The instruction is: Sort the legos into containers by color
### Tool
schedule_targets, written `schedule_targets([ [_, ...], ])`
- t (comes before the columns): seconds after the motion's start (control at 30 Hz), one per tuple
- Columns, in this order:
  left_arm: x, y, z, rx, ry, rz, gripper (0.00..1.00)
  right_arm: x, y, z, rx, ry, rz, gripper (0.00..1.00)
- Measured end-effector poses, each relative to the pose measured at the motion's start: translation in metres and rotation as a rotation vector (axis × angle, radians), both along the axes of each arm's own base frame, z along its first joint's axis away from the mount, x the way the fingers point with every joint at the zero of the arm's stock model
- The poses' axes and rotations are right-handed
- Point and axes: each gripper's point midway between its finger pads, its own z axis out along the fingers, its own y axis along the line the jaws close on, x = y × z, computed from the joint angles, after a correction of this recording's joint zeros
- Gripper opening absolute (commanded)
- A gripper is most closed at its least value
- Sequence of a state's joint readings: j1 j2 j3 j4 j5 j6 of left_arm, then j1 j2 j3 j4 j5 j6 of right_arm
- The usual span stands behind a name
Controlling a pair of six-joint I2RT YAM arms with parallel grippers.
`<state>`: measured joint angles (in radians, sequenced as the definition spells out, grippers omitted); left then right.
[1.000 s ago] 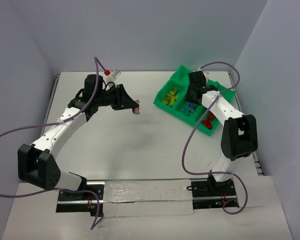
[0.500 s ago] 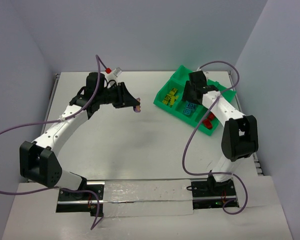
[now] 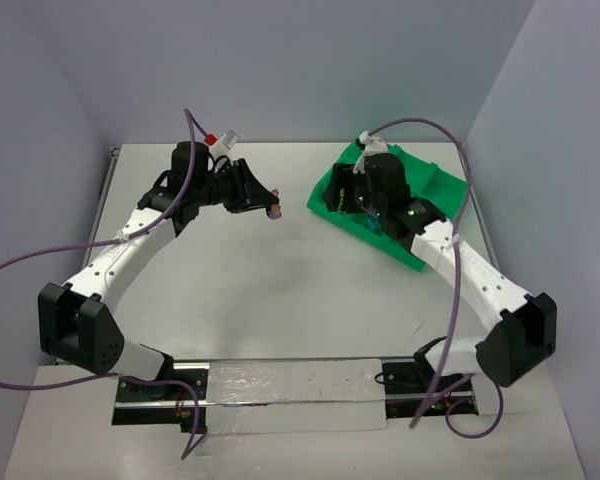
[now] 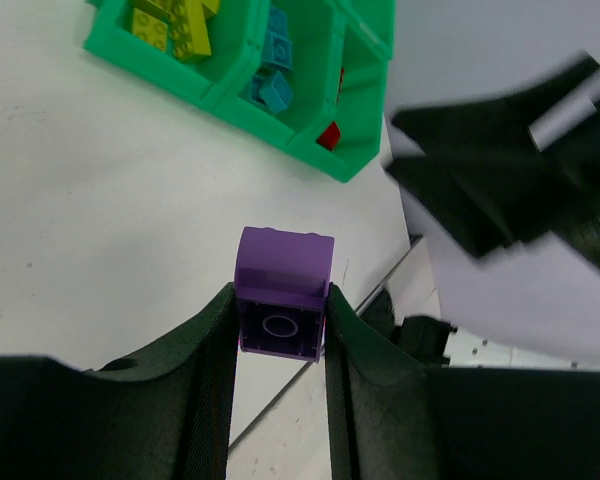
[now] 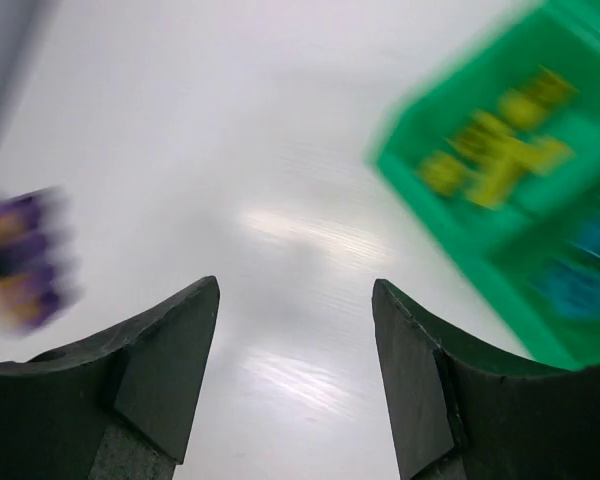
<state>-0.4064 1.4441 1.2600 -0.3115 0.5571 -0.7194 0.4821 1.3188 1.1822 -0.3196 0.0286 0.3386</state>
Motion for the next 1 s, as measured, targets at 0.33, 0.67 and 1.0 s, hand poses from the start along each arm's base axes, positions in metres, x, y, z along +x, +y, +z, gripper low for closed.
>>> schedule_targets([
  [0.33, 0.018, 0.016, -0.006, 0.019, 0.079, 0.208, 0.0, -0.053, 0.097, 0.048, 0.168, -0.141, 0.312, 0.77],
  [0.67, 0.018, 0.022, -0.003, 0.025, 0.085, 0.251, 0.0, -0.049, 0.143, 0.015, 0.144, -0.047, 0.377, 0.7],
  [1.0, 0.015, 0.023, 0.003, 0.02, 0.072, 0.252, 0.0, -0.04, 0.156, 0.009, 0.172, -0.031, 0.375, 0.61],
])
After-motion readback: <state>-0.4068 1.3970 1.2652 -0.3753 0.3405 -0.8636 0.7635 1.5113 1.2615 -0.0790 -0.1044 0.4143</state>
